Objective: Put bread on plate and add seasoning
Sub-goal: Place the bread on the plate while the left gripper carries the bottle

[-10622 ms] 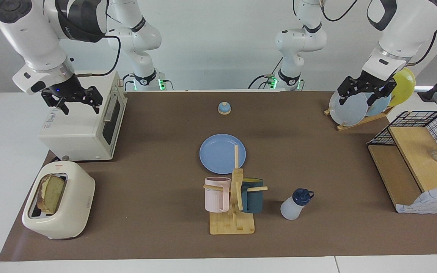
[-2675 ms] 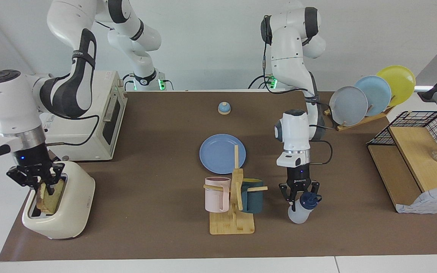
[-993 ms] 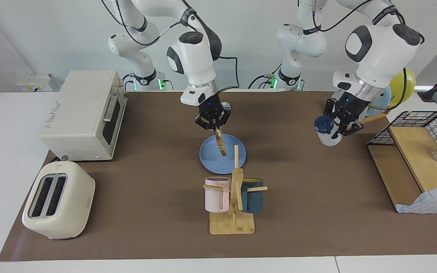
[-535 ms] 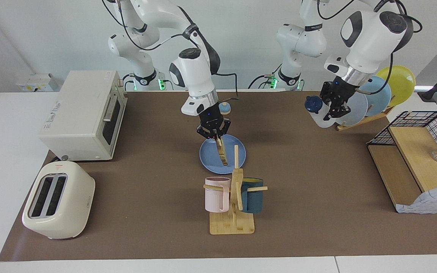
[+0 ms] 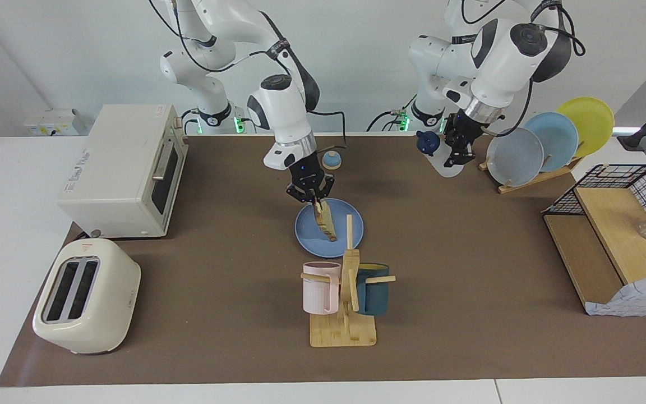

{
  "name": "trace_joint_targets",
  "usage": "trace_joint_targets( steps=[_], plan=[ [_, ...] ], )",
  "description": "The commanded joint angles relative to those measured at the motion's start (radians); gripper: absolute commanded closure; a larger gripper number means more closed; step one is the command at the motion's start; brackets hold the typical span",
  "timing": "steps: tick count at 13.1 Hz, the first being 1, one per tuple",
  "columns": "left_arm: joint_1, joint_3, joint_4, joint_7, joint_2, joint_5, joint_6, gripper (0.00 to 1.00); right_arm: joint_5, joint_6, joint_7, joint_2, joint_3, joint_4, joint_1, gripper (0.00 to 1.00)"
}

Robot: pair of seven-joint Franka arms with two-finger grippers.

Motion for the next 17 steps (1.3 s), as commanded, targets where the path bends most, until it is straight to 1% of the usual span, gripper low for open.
trace_joint_targets(
  steps=[1,2,3,4,5,10,11,13,17],
  plan=[
    [0.035,-0.032,-0.048,-0.034,-0.052,0.022,0.019,1.00,0.013,0.020,0.010,-0.028,0.008,-0.036,-0.016,0.86],
    [0.035,-0.034,-0.053,-0.043,-0.054,0.023,0.019,1.00,0.015,0.018,0.010,-0.028,0.008,-0.034,-0.016,0.69],
    [0.035,-0.040,-0.053,-0.045,-0.054,0.022,0.019,1.00,0.015,0.018,0.010,-0.028,0.008,-0.034,-0.014,0.46],
    [0.036,-0.040,-0.053,-0.045,-0.054,0.022,0.019,1.00,0.015,0.018,0.009,-0.028,0.008,-0.034,-0.014,0.16],
    [0.036,-0.040,-0.053,-0.045,-0.054,0.022,0.022,1.00,0.015,0.018,0.000,-0.027,0.008,-0.028,-0.016,0.00],
    [0.053,-0.040,-0.052,-0.045,-0.052,0.022,0.027,1.00,0.015,-0.003,0.000,-0.019,0.003,0.024,-0.042,0.00],
    [0.058,-0.040,-0.052,-0.045,-0.052,0.022,0.027,1.00,0.013,-0.030,0.000,-0.016,0.003,0.045,-0.042,0.00],
    [0.059,-0.040,-0.052,-0.045,-0.052,0.022,0.027,1.00,0.013,-0.099,0.000,-0.009,0.003,0.099,-0.045,0.00],
    [0.059,-0.040,-0.052,-0.046,-0.052,0.022,0.028,1.00,0.006,-0.338,-0.002,0.044,0.003,0.300,-0.071,0.00]
  ],
)
